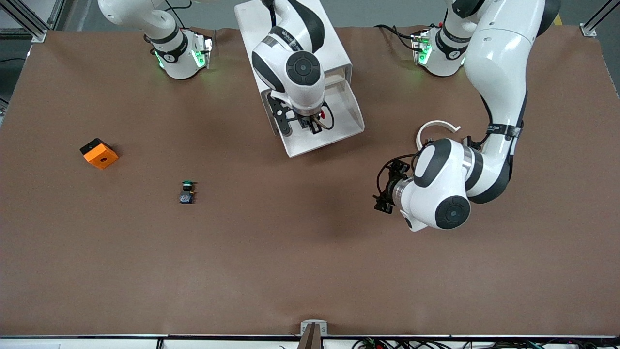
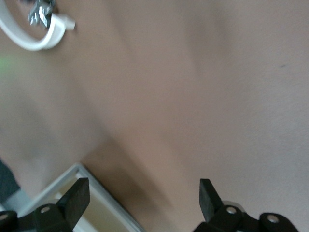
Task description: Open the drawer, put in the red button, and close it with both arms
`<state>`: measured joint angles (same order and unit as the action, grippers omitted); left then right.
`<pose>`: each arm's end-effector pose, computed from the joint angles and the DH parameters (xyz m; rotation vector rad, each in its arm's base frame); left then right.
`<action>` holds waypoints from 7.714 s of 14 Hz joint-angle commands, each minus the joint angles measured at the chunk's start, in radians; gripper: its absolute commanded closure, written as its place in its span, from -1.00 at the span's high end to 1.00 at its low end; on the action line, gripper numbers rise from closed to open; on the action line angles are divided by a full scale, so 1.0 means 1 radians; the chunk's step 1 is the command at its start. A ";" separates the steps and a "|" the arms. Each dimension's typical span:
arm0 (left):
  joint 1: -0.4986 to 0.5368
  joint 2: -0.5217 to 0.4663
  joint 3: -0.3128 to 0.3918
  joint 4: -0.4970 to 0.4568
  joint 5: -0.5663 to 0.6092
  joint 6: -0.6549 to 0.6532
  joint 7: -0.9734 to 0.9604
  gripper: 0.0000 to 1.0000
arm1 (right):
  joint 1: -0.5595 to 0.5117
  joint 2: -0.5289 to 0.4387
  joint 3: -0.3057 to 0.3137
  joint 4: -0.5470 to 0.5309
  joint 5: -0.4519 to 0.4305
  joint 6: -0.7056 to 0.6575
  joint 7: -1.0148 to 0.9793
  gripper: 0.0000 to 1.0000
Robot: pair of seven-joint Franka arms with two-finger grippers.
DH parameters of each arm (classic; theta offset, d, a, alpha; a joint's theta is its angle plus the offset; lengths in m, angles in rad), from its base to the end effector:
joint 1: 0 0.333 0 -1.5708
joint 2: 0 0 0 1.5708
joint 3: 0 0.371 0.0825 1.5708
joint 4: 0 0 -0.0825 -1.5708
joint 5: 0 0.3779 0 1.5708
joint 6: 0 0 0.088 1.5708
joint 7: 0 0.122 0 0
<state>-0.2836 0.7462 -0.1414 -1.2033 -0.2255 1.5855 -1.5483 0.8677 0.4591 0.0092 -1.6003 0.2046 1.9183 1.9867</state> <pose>0.6698 -0.3011 0.3500 -2.4402 -1.6475 0.6985 0.4233 0.5344 0.3930 2.4914 -1.6935 -0.3161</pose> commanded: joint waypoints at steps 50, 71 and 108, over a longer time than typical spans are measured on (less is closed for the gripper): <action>-0.002 -0.208 -0.537 -0.590 0.212 0.410 0.544 1.00 | -0.834 -0.461 -0.023 -0.004 -0.168 -0.351 -1.836 1.00; 0.260 -0.202 -0.530 -0.403 0.276 0.341 0.490 1.00 | -0.911 -0.505 -0.021 0.060 -0.179 -0.394 -1.916 1.00; 0.346 -0.884 0.019 -0.499 0.210 -0.041 1.393 1.00 | -0.911 -0.505 -0.020 0.059 -0.174 -0.387 -1.919 1.00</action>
<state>0.0656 -0.1202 -0.1284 -1.6961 -0.0126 1.5492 -0.1755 -0.0236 -0.0422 -0.0273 -1.5500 0.0389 1.5387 0.0786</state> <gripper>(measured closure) 0.000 0.000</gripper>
